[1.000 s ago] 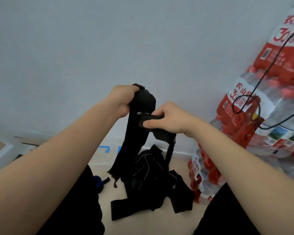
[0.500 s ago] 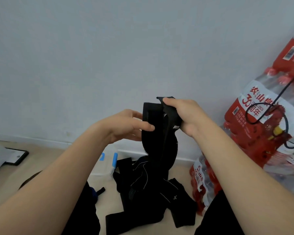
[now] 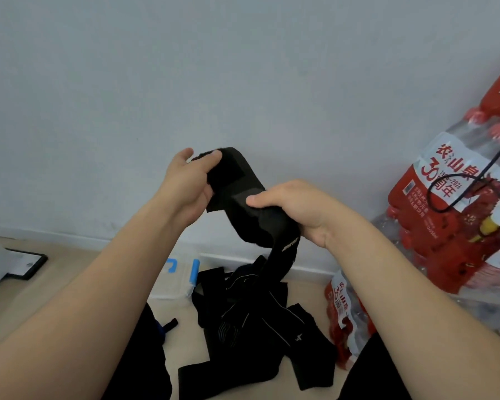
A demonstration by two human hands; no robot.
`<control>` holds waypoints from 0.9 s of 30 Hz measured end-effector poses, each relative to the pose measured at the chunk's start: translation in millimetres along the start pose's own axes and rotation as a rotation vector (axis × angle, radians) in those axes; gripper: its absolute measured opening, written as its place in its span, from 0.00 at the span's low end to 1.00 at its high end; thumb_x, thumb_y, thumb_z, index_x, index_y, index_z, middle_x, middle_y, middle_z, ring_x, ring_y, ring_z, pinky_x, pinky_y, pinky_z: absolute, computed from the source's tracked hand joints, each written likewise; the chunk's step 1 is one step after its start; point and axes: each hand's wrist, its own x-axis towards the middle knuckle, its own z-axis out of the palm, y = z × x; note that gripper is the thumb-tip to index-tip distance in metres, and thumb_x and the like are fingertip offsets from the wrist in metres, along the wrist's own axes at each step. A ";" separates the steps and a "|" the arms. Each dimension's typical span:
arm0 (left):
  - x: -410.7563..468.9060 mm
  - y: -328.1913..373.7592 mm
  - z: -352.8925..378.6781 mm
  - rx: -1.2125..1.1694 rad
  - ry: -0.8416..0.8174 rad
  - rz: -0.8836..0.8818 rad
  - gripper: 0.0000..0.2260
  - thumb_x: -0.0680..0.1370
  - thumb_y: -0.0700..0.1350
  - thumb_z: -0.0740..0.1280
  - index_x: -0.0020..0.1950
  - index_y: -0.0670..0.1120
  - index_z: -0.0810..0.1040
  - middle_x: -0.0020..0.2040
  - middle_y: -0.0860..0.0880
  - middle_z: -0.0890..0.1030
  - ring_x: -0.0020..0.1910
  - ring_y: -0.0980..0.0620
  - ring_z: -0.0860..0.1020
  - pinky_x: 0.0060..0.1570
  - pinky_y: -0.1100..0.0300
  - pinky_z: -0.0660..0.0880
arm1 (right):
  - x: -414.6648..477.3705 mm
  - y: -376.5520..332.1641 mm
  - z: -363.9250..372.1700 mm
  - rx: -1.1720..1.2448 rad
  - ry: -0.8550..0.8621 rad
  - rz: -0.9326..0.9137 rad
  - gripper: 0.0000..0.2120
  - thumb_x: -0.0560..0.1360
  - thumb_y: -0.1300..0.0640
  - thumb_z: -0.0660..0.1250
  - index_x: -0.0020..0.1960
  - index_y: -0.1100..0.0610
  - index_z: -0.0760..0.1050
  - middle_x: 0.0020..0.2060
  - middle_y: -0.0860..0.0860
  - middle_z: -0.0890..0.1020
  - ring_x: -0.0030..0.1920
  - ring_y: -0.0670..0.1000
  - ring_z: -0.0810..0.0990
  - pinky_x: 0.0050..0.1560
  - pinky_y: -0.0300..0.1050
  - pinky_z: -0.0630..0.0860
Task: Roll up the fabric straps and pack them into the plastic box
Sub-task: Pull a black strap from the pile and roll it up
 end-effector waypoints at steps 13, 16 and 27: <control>-18.7 -20.5 12.2 0.514 -0.382 -0.110 0.10 0.82 0.43 0.68 0.59 0.44 0.85 0.47 0.45 0.87 0.43 0.43 0.85 0.45 0.50 0.81 | 17.4 -4.5 -2.9 0.485 0.152 -0.191 0.12 0.82 0.57 0.73 0.59 0.66 0.85 0.54 0.64 0.88 0.47 0.58 0.88 0.48 0.49 0.87; -23.5 -24.5 17.7 0.532 -0.392 -0.027 0.14 0.85 0.36 0.67 0.68 0.49 0.83 0.55 0.41 0.89 0.49 0.40 0.88 0.44 0.50 0.84 | 17.1 -7.1 -5.2 0.477 0.211 -0.184 0.12 0.85 0.56 0.70 0.59 0.65 0.85 0.48 0.61 0.89 0.44 0.56 0.89 0.44 0.48 0.87; -18.2 -26.1 21.9 0.326 -0.326 0.002 0.25 0.80 0.35 0.66 0.72 0.56 0.75 0.63 0.45 0.86 0.57 0.41 0.86 0.51 0.46 0.82 | 2.5 1.2 -9.3 0.119 0.186 -0.213 0.04 0.82 0.56 0.75 0.52 0.55 0.89 0.46 0.54 0.91 0.50 0.56 0.91 0.55 0.54 0.87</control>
